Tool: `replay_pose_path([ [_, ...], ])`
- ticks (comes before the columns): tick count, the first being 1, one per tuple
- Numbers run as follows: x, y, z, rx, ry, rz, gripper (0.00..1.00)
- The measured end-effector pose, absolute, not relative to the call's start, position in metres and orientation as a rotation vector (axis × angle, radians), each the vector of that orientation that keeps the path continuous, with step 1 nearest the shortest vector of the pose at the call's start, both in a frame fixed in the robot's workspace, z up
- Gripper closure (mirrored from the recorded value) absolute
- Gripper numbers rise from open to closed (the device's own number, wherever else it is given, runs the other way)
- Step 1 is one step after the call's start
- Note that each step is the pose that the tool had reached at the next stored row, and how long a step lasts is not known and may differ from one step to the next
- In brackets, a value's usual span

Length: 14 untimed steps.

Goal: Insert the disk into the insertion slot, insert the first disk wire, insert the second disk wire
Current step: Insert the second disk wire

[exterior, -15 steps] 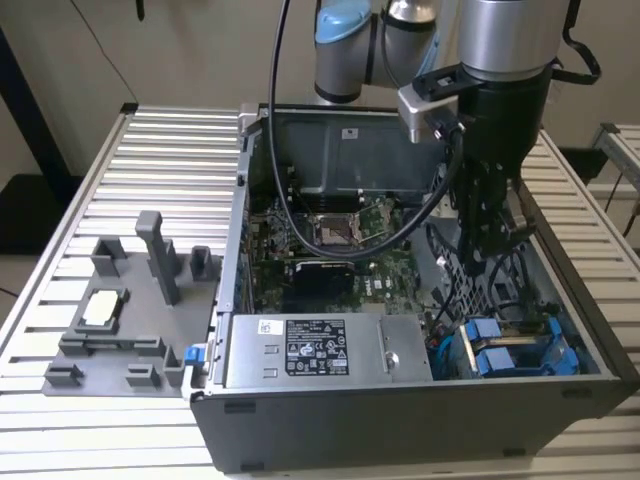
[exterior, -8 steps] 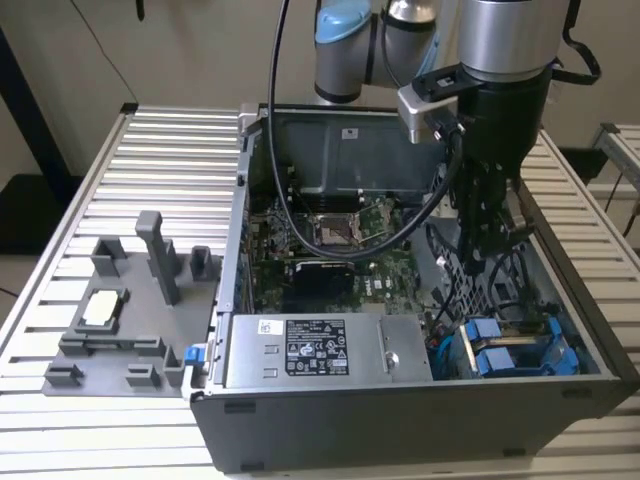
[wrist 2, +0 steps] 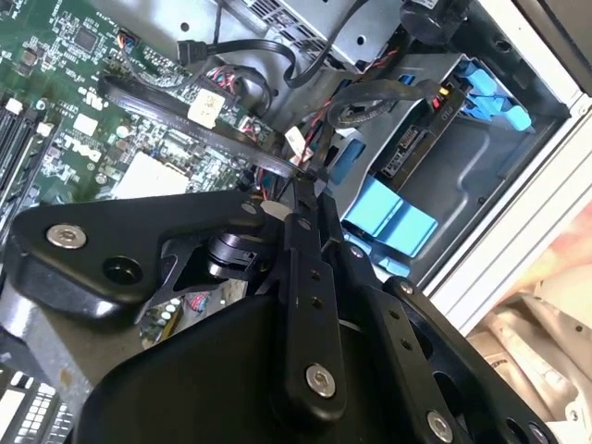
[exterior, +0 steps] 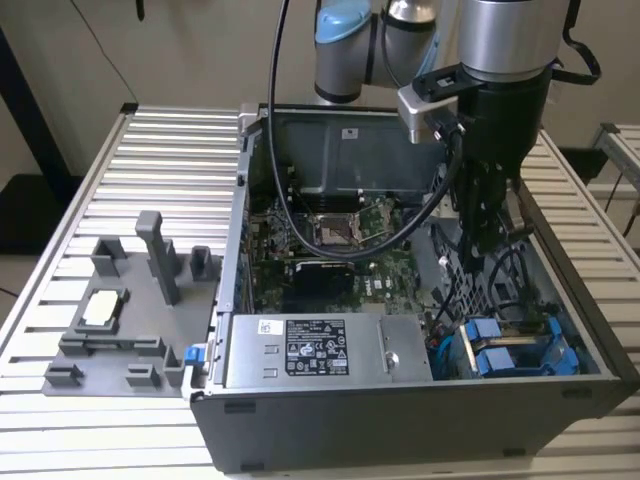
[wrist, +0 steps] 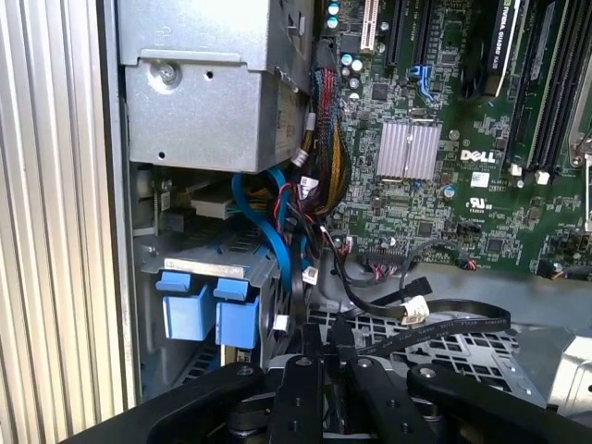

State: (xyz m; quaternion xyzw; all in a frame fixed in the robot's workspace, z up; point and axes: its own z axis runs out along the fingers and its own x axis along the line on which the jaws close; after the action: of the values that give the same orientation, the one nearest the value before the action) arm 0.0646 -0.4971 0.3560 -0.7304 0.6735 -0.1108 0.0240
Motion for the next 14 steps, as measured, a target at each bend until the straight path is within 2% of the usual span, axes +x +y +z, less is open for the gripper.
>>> replay_pose_path([
  [14, 0.0653, -0.4991, 0.3560, -2.261, 2.084, -0.342, 0.84],
])
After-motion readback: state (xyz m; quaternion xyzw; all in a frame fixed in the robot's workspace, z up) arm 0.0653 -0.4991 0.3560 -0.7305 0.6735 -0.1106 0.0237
